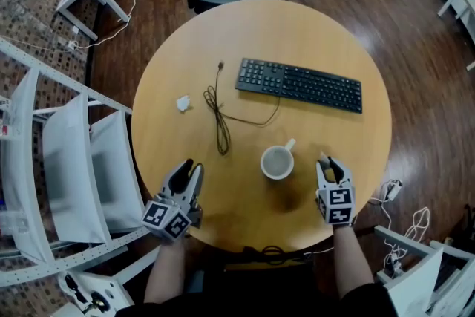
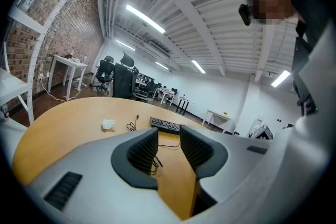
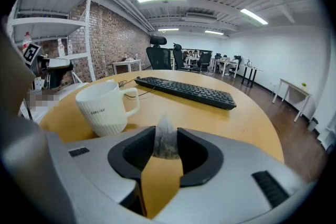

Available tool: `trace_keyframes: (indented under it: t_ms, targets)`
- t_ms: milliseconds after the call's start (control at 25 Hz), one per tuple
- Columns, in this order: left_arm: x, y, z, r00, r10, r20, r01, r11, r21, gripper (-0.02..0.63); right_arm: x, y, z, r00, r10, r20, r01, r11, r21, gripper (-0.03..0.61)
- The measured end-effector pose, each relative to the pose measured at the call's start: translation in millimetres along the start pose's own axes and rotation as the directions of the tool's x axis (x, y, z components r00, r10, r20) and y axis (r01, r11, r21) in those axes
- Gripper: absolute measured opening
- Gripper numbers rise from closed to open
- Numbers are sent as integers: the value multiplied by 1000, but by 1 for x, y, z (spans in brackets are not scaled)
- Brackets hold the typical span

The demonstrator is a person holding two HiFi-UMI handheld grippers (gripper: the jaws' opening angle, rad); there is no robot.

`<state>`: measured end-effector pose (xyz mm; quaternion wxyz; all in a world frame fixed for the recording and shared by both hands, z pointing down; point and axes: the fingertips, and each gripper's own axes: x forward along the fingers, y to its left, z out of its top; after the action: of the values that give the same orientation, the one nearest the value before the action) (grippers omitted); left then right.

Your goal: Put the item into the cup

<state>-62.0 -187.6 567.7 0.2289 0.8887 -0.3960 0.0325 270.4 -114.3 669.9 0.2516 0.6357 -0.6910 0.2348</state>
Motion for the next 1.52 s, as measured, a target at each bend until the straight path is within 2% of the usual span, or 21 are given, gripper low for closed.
trace_keyframes:
  t_ms: [240, 520, 720, 920, 1080, 1240, 1360, 1520]
  targets:
    - [-10, -1, 15, 999, -27, 41, 27, 999, 19, 126, -27, -3, 49, 991, -41, 126, 41, 999, 4, 112]
    - [-28, -3, 47, 993, -77, 95, 71, 995, 69, 125, -63, 7, 102, 963, -77, 258, 83, 996, -13, 112]
    - [-37, 0, 80, 981, -83, 177, 64, 992, 109, 126, -89, 7, 130, 933, -104, 344, 117, 993, -17, 112]
    - [-49, 12, 104, 971, -45, 236, 17, 993, 120, 124, -107, 4, 147, 914, -111, 391, 147, 987, -63, 112]
    - [-50, 14, 118, 962, -46, 267, 11, 991, 132, 124, -116, 1, 161, 898, -120, 424, 165, 984, -72, 112]
    - [-56, 17, 120, 953, -36, 300, -9, 989, 145, 124, -104, 11, 161, 907, -92, 411, 142, 986, -91, 112]
    - [-62, 23, 118, 955, -17, 298, -24, 991, 133, 120, -94, 27, 162, 920, -55, 388, 110, 987, -119, 112]
    - [-72, 31, 117, 954, 8, 301, -47, 991, 124, 120, -85, 46, 167, 924, -15, 382, 72, 988, -136, 112]
